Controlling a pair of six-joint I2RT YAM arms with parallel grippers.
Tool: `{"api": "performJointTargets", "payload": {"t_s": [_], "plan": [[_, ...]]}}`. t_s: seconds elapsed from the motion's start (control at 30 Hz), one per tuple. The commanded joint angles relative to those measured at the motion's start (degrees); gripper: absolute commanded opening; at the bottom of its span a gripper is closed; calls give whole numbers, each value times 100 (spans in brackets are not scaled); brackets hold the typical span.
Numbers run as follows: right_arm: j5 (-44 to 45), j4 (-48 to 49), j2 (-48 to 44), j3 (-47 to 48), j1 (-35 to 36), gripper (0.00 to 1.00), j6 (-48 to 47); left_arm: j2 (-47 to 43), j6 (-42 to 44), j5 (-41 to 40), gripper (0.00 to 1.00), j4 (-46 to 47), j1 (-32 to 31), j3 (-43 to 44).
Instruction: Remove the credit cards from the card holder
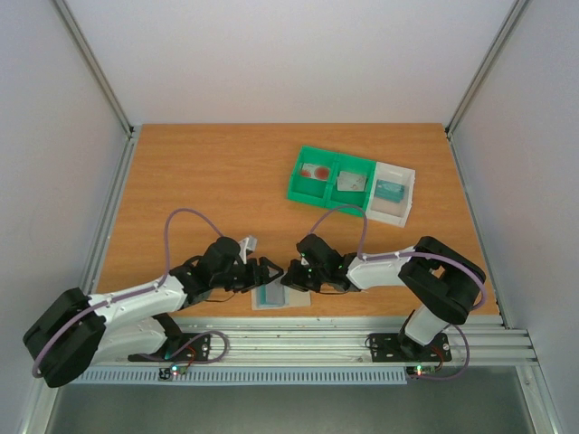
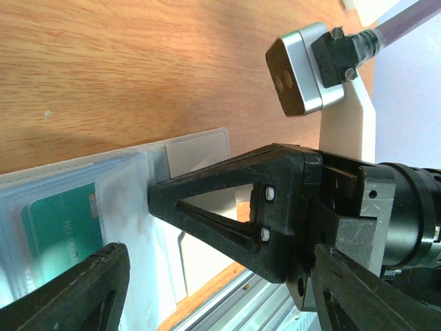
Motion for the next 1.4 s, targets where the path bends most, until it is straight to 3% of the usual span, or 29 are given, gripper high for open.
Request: {"api": "performJointTargets", "payload": {"t_s": [0.0, 0.37, 0.53, 0.67, 0.83, 1.03, 1.2, 1.37], "plan": [[226, -212, 17, -127, 48, 1, 52, -185, 181, -285, 73, -286, -1, 16], [283, -304, 7, -177, 55, 1, 91, -37, 196, -136, 74, -222, -1, 47], [305, -295, -64, -162, 56, 2, 105, 257, 129, 13, 66, 98, -3, 16], [306, -245, -130, -213, 50, 2, 151, 388, 70, 95, 54, 252, 2, -8], [257, -230, -232, -199, 57, 4, 126, 356, 88, -42, 27, 129, -3, 2], [361, -759, -761, -90, 51, 19, -44, 494, 246, -129, 1, -58, -3, 95], [604, -1445, -1213, 36, 49, 23, -265, 678, 319, -21, 0, -65, -3, 230], [942, -2211, -1489, 177, 49, 24, -575, 701, 340, -1, 10, -231, -3, 333]]}}
